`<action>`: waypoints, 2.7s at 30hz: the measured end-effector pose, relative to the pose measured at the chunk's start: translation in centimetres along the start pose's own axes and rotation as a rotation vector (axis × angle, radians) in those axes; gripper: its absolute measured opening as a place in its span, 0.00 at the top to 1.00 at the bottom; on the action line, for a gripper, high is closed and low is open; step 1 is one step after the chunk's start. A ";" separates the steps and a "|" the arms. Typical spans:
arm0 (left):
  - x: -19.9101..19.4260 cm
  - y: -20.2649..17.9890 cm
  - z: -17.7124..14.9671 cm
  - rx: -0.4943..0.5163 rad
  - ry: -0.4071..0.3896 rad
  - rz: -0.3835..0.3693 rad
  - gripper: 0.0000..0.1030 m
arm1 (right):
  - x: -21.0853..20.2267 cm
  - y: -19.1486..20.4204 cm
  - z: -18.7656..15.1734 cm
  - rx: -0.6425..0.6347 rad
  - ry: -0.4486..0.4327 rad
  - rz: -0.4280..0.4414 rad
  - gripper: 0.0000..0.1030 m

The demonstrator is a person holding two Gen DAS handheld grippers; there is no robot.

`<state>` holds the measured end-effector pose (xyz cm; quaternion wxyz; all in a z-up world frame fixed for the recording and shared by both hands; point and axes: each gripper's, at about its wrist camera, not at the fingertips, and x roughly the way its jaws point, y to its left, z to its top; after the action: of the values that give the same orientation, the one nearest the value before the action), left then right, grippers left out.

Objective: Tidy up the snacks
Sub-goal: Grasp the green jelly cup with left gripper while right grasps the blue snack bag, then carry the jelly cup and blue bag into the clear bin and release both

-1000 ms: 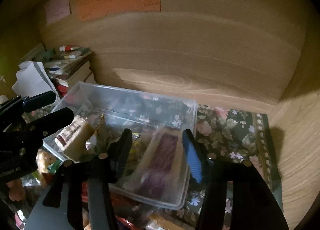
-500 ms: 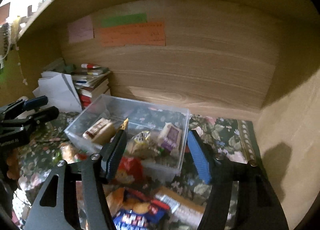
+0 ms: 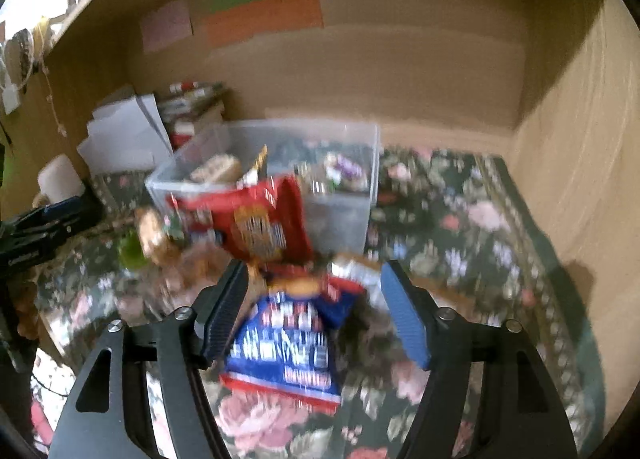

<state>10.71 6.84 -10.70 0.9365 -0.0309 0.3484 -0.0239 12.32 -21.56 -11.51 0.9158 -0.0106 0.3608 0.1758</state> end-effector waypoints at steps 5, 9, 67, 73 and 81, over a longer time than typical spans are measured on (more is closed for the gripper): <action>2.3 0.8 -1.4 -0.019 0.069 -0.013 0.38 | 1.2 -0.3 -2.1 0.040 0.064 0.013 0.36; 3.9 0.7 -1.8 -0.011 0.102 -0.015 0.41 | 2.1 0.0 -2.8 0.065 0.097 0.052 0.34; 1.9 -3.8 10.1 0.058 -0.160 -0.051 0.55 | 0.9 2.1 10.5 -0.079 -0.193 0.033 0.55; 5.4 -3.5 10.8 0.051 -0.104 -0.052 0.55 | 4.8 3.3 11.8 -0.117 -0.109 0.072 0.55; 9.0 -3.0 10.5 0.054 -0.033 -0.048 0.55 | 9.6 3.5 12.1 -0.147 0.005 0.053 0.55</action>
<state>24.33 3.73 -8.39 0.9419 -0.0143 0.3310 -0.0555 25.63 -13.48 -8.57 0.9067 -0.0688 0.3493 0.2263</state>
